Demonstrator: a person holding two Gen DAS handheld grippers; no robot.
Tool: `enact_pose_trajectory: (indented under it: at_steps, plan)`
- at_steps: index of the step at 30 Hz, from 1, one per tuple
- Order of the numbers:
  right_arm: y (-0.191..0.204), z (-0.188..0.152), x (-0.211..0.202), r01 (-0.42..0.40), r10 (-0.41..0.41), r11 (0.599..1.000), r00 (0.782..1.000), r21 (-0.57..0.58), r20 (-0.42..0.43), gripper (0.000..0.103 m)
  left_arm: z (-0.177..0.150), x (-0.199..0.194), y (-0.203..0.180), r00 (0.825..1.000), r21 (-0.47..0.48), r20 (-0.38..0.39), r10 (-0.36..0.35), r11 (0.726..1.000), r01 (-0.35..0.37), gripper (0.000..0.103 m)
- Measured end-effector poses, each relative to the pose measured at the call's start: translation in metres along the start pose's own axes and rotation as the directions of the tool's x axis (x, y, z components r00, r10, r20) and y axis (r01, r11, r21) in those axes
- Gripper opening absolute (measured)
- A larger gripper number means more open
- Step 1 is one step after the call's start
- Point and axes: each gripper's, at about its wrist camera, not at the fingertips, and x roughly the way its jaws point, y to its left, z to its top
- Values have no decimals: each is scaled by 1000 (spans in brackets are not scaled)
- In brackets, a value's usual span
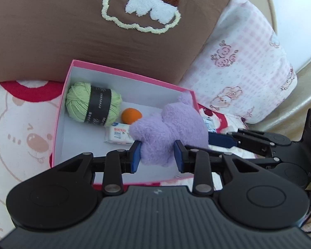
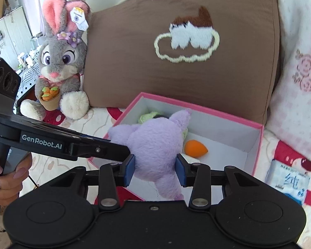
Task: Organize objects
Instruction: 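Lift the purple plush toy with the left gripper and carry it into the pink box, then lower the plush toy beside the tissue pack and open the left gripper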
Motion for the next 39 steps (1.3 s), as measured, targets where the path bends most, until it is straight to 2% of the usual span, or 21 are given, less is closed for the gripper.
enact_pose_trajectory:
  at_steps: [1, 5, 11, 17, 23, 35, 39]
  plan:
    - [-2, -2, 6, 3, -2, 1000, 1000, 12, -9, 46, -2, 4, -2, 1000, 24, 23, 18, 1000, -19, 32]
    - [-13, -11, 25, 9, -7, 998, 999, 61, -43, 45, -6, 25, -3, 998, 73, -11, 67, 995, -66, 32]
    - [-29, -20, 50, 4, 8, 993, 995, 116, -101, 45, -11, 55, 12, 996, 36, -47, 73, 997, -72, 32]
    - [-46, -33, 72, -20, 60, 973, 983, 228, -171, 45, -17, 75, 20, 991, 27, -95, 89, 996, -87, 32]
    - [-47, -42, 86, 9, 36, 977, 978, 213, -205, 45, -23, 90, 24, 986, 28, -130, 108, 994, -105, 32]
    - [-54, -50, 97, 24, 38, 970, 968, 243, -248, 45, -29, 105, 30, 978, 22, -168, 122, 993, -120, 32]
    - [-55, -50, 100, 25, 43, 967, 964, 255, -261, 45, -30, 110, 34, 976, 15, -170, 133, 991, -132, 39]
